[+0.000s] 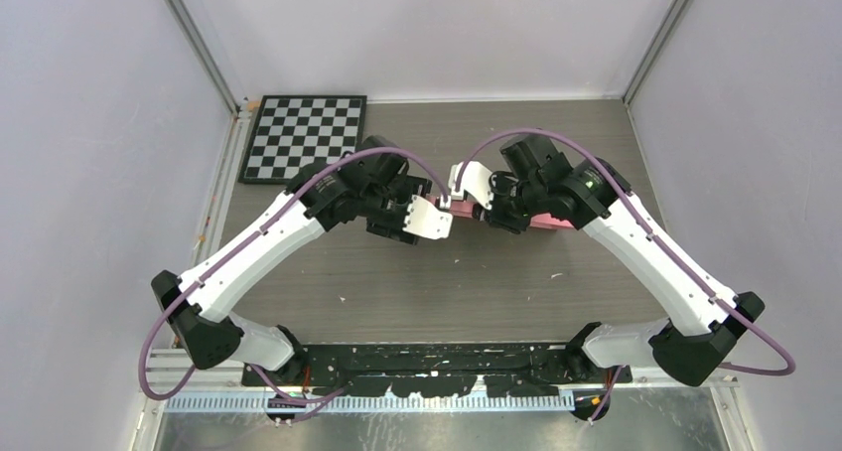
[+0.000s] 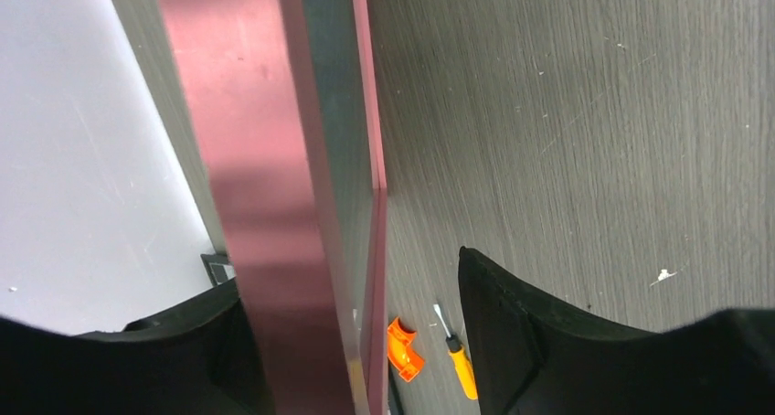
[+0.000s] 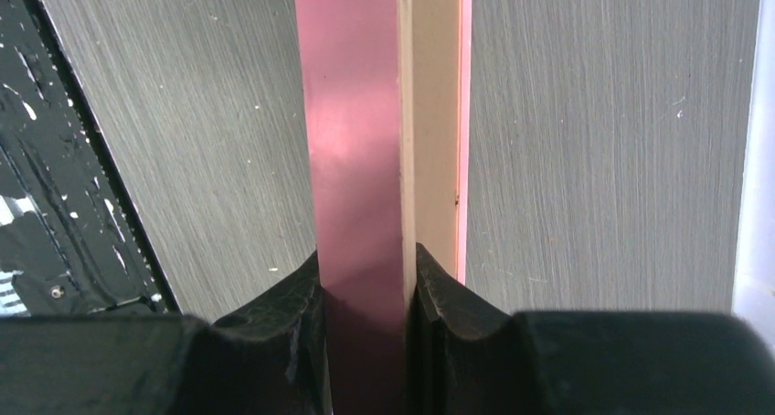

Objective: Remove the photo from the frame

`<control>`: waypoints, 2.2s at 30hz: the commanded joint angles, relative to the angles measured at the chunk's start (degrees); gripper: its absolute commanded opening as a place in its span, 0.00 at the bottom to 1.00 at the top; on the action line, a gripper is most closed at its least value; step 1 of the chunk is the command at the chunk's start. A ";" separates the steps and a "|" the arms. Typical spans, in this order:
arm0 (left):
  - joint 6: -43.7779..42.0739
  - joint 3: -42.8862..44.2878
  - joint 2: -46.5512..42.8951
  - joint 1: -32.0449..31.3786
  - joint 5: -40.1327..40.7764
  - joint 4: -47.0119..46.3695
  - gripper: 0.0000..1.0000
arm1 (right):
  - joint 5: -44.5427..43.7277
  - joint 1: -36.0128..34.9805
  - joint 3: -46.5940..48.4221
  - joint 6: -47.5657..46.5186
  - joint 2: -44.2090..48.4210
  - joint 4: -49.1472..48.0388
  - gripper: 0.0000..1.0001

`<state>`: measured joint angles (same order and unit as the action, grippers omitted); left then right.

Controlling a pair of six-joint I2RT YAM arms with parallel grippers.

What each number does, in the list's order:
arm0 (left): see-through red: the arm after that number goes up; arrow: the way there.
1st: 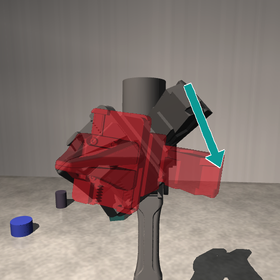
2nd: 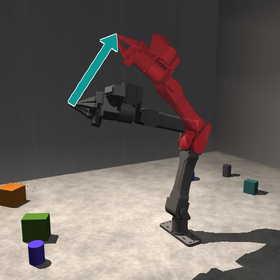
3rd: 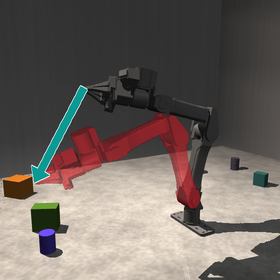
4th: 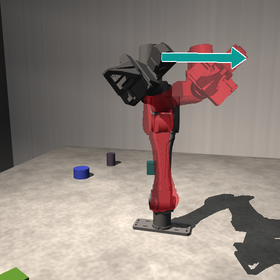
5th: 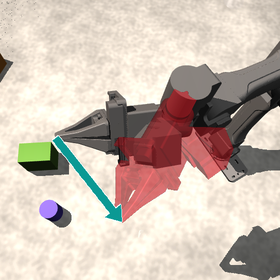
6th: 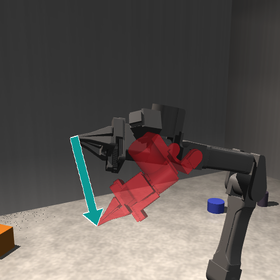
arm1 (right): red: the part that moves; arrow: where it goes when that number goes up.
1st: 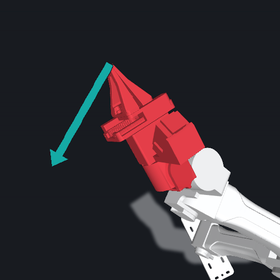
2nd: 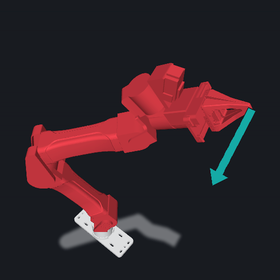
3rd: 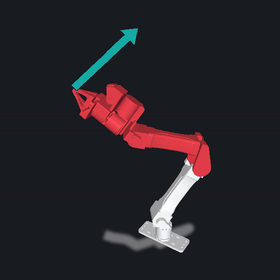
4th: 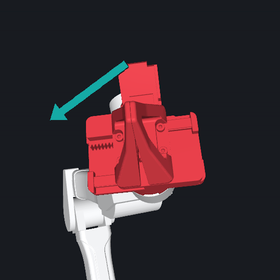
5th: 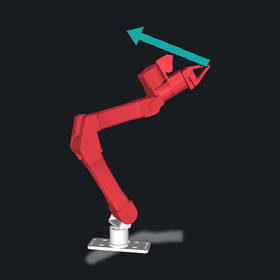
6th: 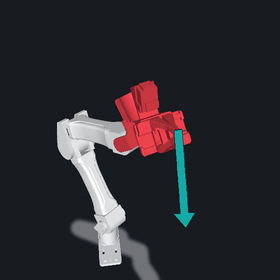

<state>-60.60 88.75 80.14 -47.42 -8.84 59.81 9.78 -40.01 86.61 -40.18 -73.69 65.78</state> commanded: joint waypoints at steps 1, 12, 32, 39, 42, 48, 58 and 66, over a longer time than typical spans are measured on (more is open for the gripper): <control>-0.95 -2.21 1.48 -1.46 4.88 -0.34 0.63 | 8.49 -0.76 0.33 4.56 2.27 -0.79 0.01; 0.24 -1.48 3.98 -2.85 8.41 3.14 0.27 | 9.25 -0.72 0.40 4.95 2.83 -0.61 0.04; 13.23 9.71 8.25 0.15 0.94 11.01 0.00 | 9.98 11.71 8.75 12.17 8.83 -4.12 1.00; 19.54 20.93 13.89 5.06 -5.93 17.14 0.00 | 10.36 13.37 12.50 14.99 11.54 -5.26 1.00; 24.25 29.14 19.09 7.47 -10.52 21.34 0.00 | 10.60 14.89 15.11 20.27 11.81 -8.93 1.00; 38.69 47.06 30.24 13.86 -20.25 28.65 0.00 | 7.51 17.26 17.19 29.46 9.74 -11.23 1.00; 57.96 53.02 37.90 25.93 -33.24 25.53 0.00 | 17.13 28.11 15.42 35.62 2.83 -8.66 1.00; 58.71 54.68 40.70 31.55 -48.36 25.14 0.00 | 21.48 32.60 8.88 36.49 2.35 -11.74 0.99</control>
<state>-5.96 144.07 118.13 -15.14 -36.36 83.15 27.40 -8.23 96.86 -5.32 -72.40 57.39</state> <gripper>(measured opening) 0.285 0.995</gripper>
